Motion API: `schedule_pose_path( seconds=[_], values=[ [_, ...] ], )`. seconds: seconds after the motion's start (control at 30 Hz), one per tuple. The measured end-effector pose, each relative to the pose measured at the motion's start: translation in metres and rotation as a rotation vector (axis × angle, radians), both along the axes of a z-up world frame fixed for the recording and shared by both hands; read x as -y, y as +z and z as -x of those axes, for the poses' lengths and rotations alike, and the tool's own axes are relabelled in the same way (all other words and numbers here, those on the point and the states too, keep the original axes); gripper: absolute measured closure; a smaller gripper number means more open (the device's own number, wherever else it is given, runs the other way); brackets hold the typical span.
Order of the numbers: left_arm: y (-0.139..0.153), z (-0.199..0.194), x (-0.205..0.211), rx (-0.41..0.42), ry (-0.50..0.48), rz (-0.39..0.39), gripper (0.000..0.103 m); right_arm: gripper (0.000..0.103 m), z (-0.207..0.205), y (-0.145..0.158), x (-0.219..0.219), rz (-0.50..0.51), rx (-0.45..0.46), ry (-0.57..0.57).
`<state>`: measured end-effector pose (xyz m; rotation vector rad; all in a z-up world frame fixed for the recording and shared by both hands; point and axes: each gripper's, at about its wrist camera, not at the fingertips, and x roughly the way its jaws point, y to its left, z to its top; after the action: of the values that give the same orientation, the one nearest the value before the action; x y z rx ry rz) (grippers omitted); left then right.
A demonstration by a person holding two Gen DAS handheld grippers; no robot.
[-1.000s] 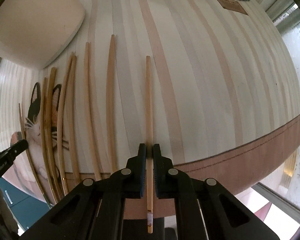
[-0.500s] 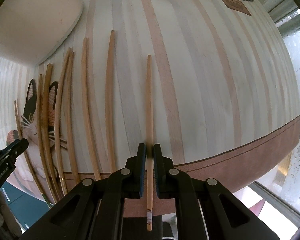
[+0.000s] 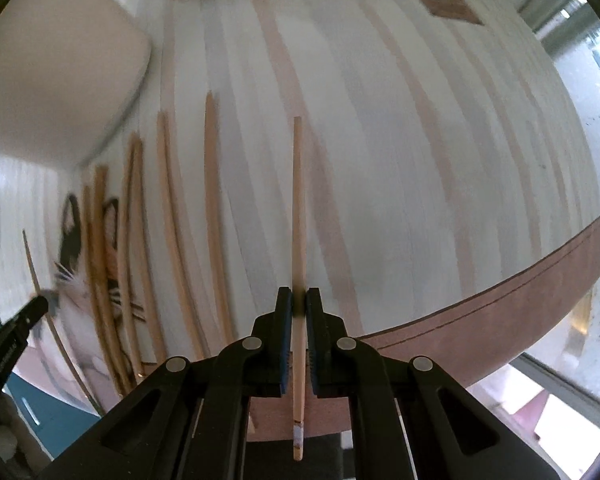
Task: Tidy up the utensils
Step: 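Grasp a chopstick with the left tool while the right tool grasps another, then insert the chopsticks into the cream holder and open the left tool while the right tool releases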
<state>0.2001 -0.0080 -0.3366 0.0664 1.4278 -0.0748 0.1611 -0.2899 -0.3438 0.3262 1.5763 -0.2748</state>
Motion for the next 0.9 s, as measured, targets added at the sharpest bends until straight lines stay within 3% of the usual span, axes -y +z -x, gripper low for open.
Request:
schedule_pose_path(
  seconds=[0.37,0.77,0.9],
  values=[
    [0.081,-0.012,-0.024,0.231,0.05,-0.055,0.099,0.096,-0.015,0.059,-0.014,0.048,0.188,0.021],
    [0.156,-0.032,-0.043,0.411,0.133,-0.002,0.099,0.096,-0.034,0.146,-0.017,-0.007,0.455,0.024],
    [0.192,-0.039,-0.056,0.449,0.183,0.053,0.099,0.096,-0.049,0.18,-0.014,-0.033,0.528,0.016]
  ],
)
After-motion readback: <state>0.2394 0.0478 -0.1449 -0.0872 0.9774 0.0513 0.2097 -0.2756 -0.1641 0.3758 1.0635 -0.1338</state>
